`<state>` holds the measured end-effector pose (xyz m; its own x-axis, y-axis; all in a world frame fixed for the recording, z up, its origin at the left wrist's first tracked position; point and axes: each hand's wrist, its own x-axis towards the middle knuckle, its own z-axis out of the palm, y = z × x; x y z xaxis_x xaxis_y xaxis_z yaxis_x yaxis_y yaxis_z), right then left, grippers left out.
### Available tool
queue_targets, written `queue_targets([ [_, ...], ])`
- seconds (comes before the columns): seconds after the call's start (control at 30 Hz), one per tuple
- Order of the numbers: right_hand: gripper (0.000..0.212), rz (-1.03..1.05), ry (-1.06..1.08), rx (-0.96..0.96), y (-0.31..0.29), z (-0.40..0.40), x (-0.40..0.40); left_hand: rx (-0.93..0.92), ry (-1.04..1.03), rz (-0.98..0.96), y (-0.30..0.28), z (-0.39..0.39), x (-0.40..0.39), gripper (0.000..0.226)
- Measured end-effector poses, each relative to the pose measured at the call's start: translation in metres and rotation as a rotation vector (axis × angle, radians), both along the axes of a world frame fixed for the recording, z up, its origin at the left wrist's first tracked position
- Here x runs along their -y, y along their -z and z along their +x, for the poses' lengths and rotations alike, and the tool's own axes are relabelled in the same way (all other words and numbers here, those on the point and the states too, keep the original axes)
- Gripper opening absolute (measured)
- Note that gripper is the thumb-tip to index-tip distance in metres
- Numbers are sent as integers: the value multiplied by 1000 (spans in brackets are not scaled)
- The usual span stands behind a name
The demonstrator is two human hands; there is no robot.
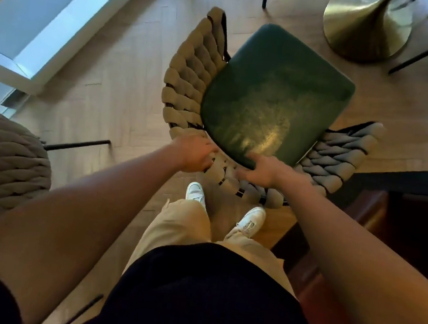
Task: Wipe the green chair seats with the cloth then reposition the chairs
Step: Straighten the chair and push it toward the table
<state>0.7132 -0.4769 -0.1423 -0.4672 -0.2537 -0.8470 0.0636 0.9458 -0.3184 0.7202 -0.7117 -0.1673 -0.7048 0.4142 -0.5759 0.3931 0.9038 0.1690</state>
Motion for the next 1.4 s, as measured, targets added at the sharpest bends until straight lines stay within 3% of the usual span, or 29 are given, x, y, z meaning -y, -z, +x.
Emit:
queue_targets([
  [0.23,96,-11,146,-41,3,52,24,115,226,43,0,-1,7,57],
  [0.37,87,16,215,-113,20,70,47,116,343,35,2,-8,19,62],
  [0.5,56,96,238,-231,29,85,68,78,415,26,16,-9,27,59],
  [0.57,52,129,251,-293,31,95,76,38,446,-10,25,-7,28,58],
  [0.73,47,189,185,-432,45,101,84,-37,416,-33,44,0,20,43],
  [0.87,37,177,160,-419,42,92,83,-13,429,-33,48,-2,14,29],
  [1.03,29,117,136,-361,24,80,77,26,387,2,36,-7,15,33],
  [1.4,38,55,121,-400,2,32,49,28,367,6,10,-60,-9,30],
])
